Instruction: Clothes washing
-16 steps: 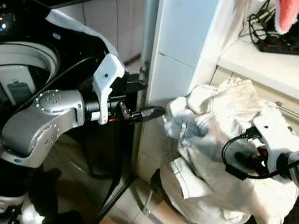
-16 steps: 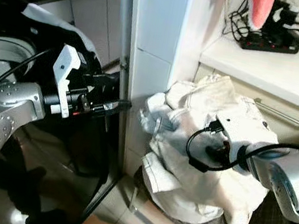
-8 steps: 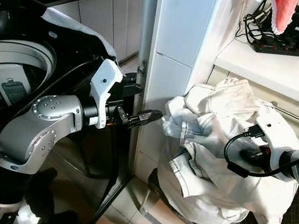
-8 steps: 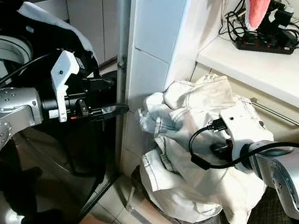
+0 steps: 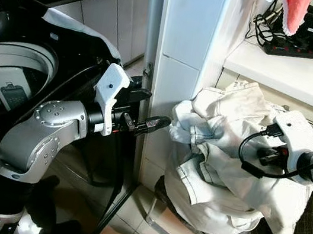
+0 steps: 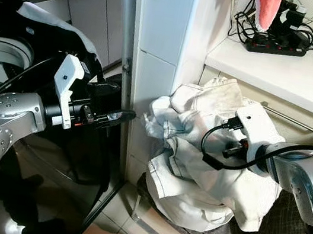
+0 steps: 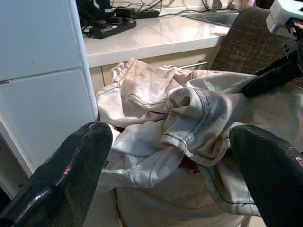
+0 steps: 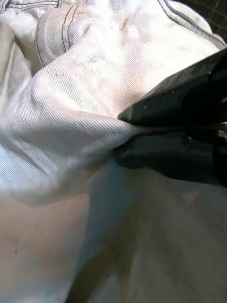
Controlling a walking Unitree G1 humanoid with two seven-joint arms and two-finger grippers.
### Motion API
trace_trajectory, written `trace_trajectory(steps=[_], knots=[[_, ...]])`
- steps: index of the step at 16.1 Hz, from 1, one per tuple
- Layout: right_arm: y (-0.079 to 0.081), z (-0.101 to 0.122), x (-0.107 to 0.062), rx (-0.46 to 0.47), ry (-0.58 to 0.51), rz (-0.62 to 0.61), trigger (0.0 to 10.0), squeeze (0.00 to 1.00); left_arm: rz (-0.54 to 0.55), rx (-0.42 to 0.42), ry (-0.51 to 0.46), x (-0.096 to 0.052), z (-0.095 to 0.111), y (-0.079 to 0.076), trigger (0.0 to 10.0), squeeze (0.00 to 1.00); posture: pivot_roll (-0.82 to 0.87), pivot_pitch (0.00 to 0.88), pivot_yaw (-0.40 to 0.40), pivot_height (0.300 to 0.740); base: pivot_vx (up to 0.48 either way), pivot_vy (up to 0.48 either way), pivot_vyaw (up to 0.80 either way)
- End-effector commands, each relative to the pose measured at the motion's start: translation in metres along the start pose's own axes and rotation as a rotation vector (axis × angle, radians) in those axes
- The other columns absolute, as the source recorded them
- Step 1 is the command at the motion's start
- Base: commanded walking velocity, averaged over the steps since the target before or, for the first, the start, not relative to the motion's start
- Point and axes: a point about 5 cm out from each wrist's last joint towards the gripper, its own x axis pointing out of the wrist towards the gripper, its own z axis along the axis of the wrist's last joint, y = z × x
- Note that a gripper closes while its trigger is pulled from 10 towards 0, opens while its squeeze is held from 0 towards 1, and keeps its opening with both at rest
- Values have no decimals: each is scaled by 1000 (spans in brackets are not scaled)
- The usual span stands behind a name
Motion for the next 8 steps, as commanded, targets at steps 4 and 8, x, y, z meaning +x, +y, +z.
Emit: trace_trajectory(steps=[4, 8], knots=[[-10, 20, -17, 47, -111, -8, 0, 0, 20, 48, -30, 5, 8, 1, 10000, 0, -41, 0, 30, 740, 0, 0, 0], [-9, 108, -84, 198, -625, 295, 0, 0, 59, 164, -196, 21, 49, 2, 10000, 0, -65, 0, 44, 740, 0, 0, 0]])
